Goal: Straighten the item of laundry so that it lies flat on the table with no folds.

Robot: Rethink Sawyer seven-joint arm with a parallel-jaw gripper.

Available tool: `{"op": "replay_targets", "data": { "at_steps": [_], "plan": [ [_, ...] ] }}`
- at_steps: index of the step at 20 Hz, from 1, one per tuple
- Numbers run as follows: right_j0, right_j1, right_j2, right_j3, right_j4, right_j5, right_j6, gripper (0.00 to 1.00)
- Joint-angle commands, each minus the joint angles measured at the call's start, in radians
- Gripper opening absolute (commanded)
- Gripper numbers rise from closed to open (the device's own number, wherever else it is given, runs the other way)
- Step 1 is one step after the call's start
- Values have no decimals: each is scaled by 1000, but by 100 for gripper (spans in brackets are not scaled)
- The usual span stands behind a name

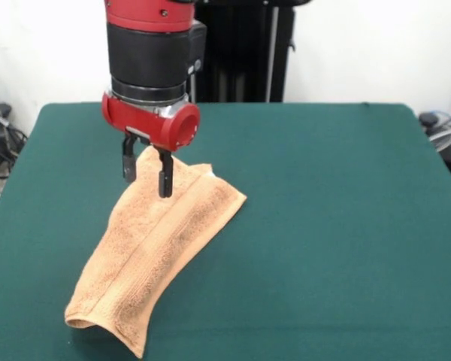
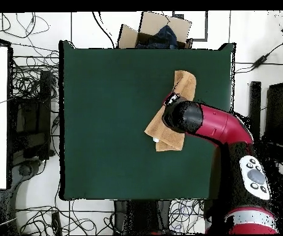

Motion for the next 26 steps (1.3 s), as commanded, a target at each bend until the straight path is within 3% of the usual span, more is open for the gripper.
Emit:
{"op": "replay_targets", "data": {
  "at_steps": [1, 8, 25, 26],
  "plan": [
    [36, 101, -19, 82, 16, -105, 200, 100],
    [51, 170, -13, 118, 36, -271, 243, 100],
    [71, 250, 30, 177, 164, -387, 236, 100],
    [65, 253, 34, 181, 173, -397, 226, 0]
  ]
}}
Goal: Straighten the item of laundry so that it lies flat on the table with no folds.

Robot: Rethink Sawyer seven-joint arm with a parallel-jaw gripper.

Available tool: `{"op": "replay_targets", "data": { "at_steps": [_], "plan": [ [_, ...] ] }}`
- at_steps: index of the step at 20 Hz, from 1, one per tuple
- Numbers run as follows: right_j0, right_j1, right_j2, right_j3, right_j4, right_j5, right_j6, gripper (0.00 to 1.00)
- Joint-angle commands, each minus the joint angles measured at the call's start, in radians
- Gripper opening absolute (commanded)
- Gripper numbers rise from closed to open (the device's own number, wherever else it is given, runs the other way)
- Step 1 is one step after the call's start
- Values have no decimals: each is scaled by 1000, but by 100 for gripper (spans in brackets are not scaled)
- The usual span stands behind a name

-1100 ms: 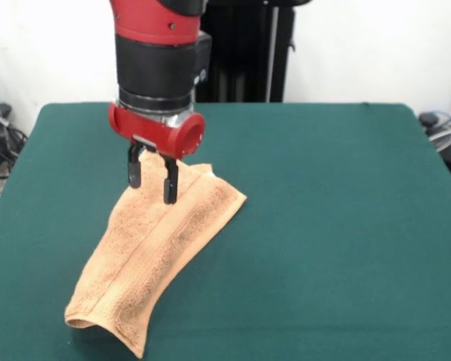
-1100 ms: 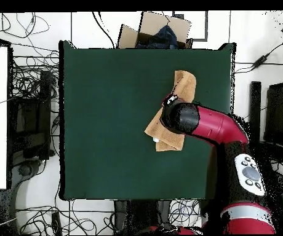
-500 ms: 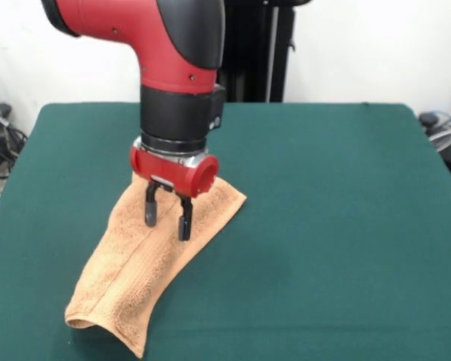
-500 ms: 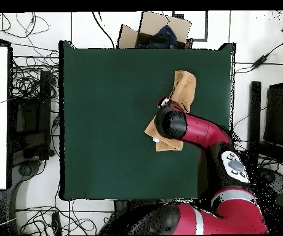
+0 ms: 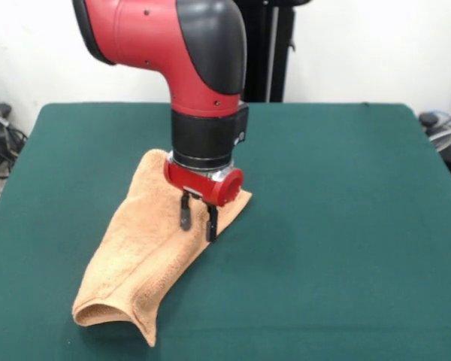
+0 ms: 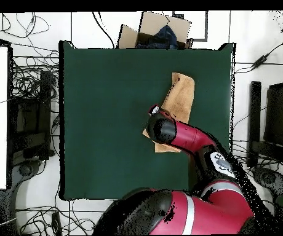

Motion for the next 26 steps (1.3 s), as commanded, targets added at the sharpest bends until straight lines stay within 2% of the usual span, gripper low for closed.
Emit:
{"op": "replay_targets", "data": {
  "at_steps": [1, 9, 20, 23, 26],
  "plan": [
    [12, 48, 52, 84, 56, -57, 224, 0],
    [-9, 52, 81, 106, 62, -91, 224, 0],
    [-33, 89, 204, 107, 133, -185, 284, 0],
    [2, 87, 185, 98, 175, -187, 293, 0],
    [83, 79, 114, 74, 249, -155, 296, 0]
  ]
}}
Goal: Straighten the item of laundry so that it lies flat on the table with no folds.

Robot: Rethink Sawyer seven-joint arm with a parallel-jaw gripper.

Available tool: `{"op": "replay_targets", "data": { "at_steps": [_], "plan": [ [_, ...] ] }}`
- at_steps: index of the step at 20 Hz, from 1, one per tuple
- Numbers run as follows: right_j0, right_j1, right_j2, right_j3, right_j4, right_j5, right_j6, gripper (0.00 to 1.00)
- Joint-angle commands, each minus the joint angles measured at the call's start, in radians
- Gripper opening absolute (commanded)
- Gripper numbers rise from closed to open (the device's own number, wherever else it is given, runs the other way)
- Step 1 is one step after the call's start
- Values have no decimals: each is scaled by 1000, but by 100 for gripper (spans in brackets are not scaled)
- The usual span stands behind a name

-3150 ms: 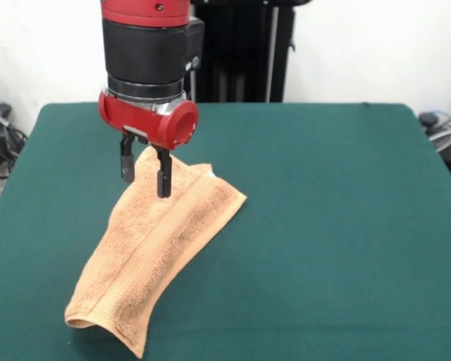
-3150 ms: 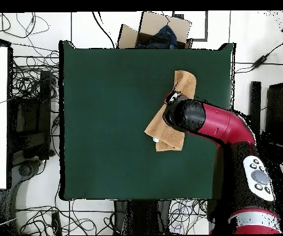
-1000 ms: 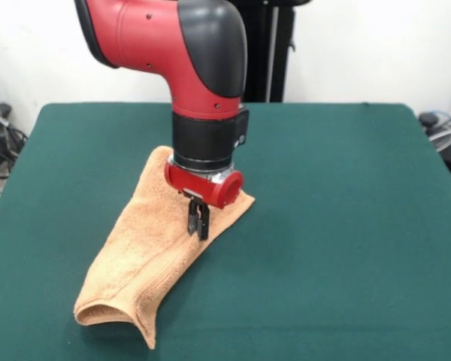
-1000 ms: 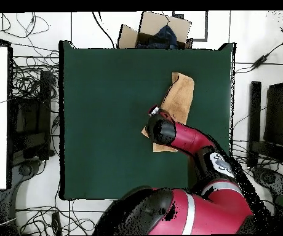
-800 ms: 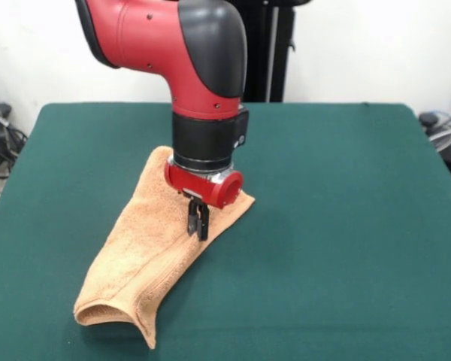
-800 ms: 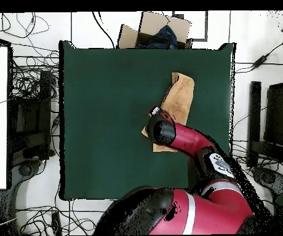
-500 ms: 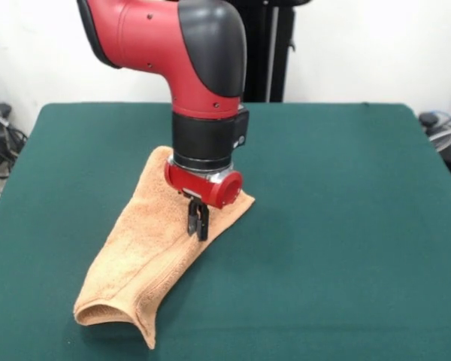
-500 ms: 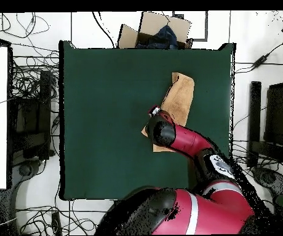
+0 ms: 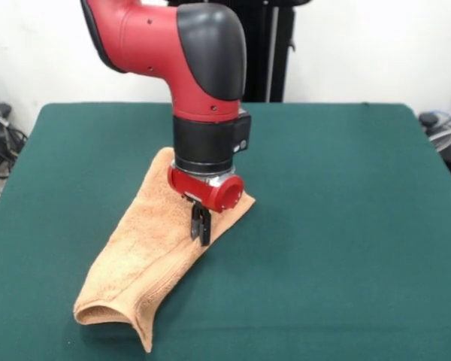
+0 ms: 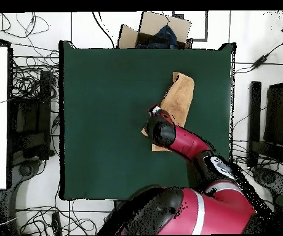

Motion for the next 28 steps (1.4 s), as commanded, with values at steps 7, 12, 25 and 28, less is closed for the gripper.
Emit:
{"op": "replay_targets", "data": {
  "at_steps": [7, 12, 25, 28],
  "plan": [
    [264, 9, -101, -28, 258, 112, 232, 0],
    [291, 23, -65, -37, 335, 97, 249, 0],
    [320, 25, 31, -30, 485, 36, 273, 0],
    [349, 22, 22, -45, 530, 51, 283, 0]
  ]
}}
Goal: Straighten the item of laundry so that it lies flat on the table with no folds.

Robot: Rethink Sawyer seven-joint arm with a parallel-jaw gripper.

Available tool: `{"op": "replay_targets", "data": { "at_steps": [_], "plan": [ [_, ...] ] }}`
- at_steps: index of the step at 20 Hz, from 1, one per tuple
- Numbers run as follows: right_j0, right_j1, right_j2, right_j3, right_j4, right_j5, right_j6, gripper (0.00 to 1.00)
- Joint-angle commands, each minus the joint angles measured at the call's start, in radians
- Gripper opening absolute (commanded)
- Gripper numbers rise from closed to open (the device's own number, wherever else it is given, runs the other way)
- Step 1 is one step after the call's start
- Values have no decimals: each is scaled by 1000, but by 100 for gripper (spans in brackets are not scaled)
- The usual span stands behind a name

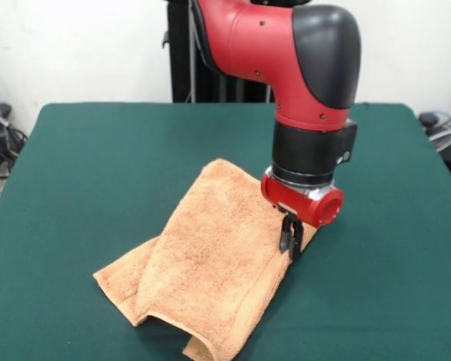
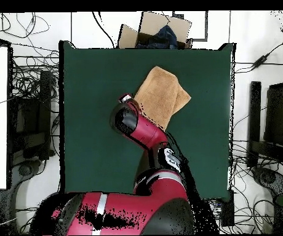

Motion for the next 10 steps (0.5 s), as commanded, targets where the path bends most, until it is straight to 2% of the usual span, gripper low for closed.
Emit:
{"op": "replay_targets", "data": {
  "at_steps": [1, 10],
  "plan": [
    [46, 22, 110, -34, 122, 52, 282, 0],
    [126, 20, 50, -95, 260, 124, 281, 0]
  ]
}}
